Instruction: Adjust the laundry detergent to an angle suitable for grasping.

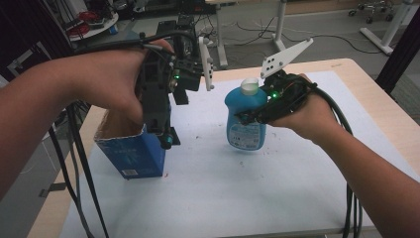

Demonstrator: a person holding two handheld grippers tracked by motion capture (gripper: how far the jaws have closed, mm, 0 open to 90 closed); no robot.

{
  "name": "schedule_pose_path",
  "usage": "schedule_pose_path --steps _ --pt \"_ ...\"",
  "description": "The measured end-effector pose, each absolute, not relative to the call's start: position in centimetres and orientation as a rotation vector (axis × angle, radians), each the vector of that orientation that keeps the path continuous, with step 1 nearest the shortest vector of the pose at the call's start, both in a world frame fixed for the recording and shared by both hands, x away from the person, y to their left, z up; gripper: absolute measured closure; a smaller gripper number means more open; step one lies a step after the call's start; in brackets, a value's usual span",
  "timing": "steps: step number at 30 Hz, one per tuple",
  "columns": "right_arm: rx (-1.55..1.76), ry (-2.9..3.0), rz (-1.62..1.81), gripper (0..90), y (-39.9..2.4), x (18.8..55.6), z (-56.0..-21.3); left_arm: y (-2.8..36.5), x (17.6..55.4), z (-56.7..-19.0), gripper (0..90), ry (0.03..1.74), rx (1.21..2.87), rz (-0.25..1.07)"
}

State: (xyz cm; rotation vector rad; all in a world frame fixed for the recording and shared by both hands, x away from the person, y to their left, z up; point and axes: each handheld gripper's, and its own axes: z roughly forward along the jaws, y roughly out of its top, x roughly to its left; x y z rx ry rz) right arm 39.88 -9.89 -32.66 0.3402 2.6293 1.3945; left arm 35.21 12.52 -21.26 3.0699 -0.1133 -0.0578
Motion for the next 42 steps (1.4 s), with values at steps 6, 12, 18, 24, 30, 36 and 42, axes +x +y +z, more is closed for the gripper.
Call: schedule_pose_path --steps 6,12,18,24,30,36,42 --pt "0.227 2.651 1.435 45.1 -10.0 39.6 -33.0 12.3 35.2 -21.4 1.8 -0.116 3.075 -0.058" --pt "0.124 2.687 1.478 45.1 -10.0 39.3 -33.4 12.0 35.4 -21.5 1.7 -0.113 3.075 -0.063" --pt "0.066 2.730 1.492 45.1 -9.5 39.2 -34.1 11.8 35.6 -21.6 1.7 -0.124 3.075 -0.069" --pt "0.026 2.751 1.503 45.1 -9.0 39.1 -34.8 11.8 35.8 -21.7 1.7 -0.111 3.077 -0.073" --pt "0.009 2.749 1.508 45.1 -8.6 39.0 -35.4 11.8 35.8 -21.8 1.7 -0.115 3.076 -0.076" --pt "0.021 2.750 1.513 45.0 -8.7 38.9 -36.0 11.8 35.8 -21.8 1.7 -0.112 3.077 -0.074" --pt "0.034 2.748 1.525 44.3 -8.8 39.0 -36.1 11.8 35.8 -21.8 1.7 -0.113 3.076 -0.075"
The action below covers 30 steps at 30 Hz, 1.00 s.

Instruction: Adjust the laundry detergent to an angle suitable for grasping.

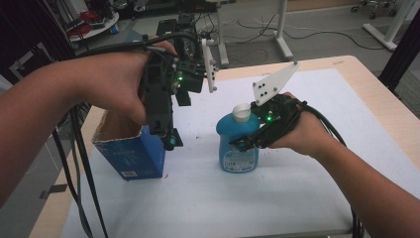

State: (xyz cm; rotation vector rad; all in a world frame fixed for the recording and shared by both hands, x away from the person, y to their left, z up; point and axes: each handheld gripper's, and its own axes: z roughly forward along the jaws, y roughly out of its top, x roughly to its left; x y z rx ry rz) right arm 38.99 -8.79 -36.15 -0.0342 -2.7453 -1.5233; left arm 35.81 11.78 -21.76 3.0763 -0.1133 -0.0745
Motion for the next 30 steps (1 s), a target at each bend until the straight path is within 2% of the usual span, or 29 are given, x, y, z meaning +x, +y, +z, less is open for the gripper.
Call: schedule_pose_path --steps 7,13,30 --pt "-0.043 -2.731 -1.516 42.9 -8.77 39.11 -36.17 11.76 35.78 -21.85 1.7 -0.113 3.082 -0.077" --pt "-0.073 -2.671 -1.545 35.4 -8.97 39.32 -36.01 11.68 35.76 -21.86 1.7 -0.116 3.084 -0.075" --pt "-0.077 -2.683 -1.538 31.8 -9.24 39.23 -35.87 11.61 35.70 -21.89 1.7 -0.118 3.085 -0.072"
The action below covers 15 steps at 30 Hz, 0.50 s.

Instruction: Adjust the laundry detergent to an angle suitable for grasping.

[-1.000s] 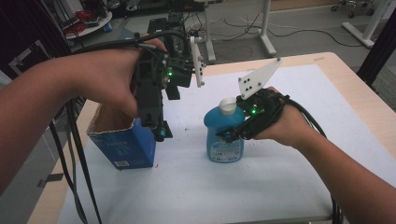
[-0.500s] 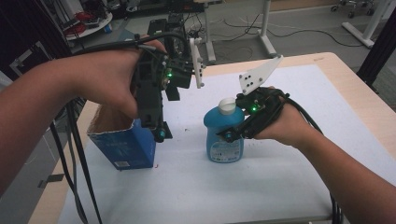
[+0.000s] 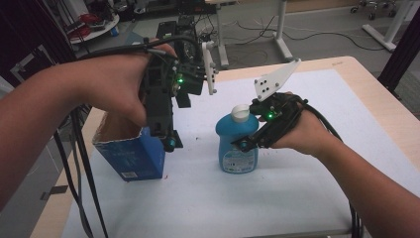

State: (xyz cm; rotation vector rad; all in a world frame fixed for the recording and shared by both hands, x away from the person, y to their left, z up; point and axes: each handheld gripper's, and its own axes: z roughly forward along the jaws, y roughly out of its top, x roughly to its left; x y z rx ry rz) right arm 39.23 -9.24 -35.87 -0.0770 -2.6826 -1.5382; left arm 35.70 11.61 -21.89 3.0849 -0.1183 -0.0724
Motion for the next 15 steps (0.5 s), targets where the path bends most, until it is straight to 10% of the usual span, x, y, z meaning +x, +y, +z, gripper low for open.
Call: schedule_pose_path --steps 15 --pt "-0.097 -2.690 -1.526 23.9 -9.60 39.14 -35.66 11.76 35.79 -21.85 1.7 -0.111 3.085 -0.068"
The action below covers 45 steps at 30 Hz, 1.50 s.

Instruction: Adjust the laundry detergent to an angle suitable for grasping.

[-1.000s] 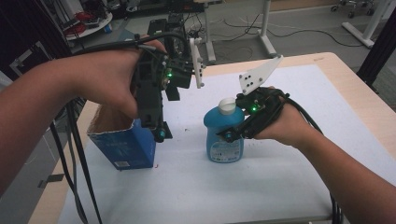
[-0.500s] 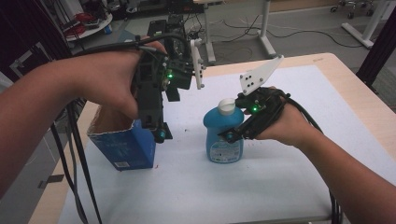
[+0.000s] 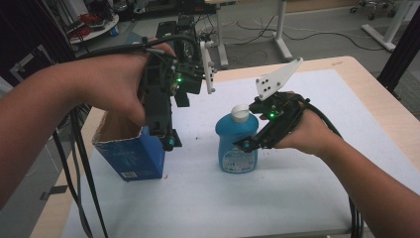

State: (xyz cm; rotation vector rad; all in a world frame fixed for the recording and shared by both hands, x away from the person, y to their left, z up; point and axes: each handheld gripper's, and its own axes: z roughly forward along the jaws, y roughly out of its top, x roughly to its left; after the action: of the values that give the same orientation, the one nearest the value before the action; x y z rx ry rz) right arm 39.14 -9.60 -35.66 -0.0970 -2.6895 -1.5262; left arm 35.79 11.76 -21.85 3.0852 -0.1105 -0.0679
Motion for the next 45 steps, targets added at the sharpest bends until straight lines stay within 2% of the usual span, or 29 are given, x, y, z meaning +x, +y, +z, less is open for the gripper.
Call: schedule_pose_path --steps 19,28,45 --pt "-0.150 -2.698 -1.497 21.8 -10.3 39.4 -35.5 11.7 35.8 -21.9 1.7 -0.109 3.098 -0.072" --pt "-0.202 -2.728 -1.489 14.5 -11.2 39.4 -35.3 11.4 35.9 -22.0 1.7 -0.115 3.101 -0.076" --pt "-0.265 -2.850 -1.257 10.3 -13.1 39.3 -32.9 11.4 35.9 -22.0 1.7 -0.115 3.101 -0.078"
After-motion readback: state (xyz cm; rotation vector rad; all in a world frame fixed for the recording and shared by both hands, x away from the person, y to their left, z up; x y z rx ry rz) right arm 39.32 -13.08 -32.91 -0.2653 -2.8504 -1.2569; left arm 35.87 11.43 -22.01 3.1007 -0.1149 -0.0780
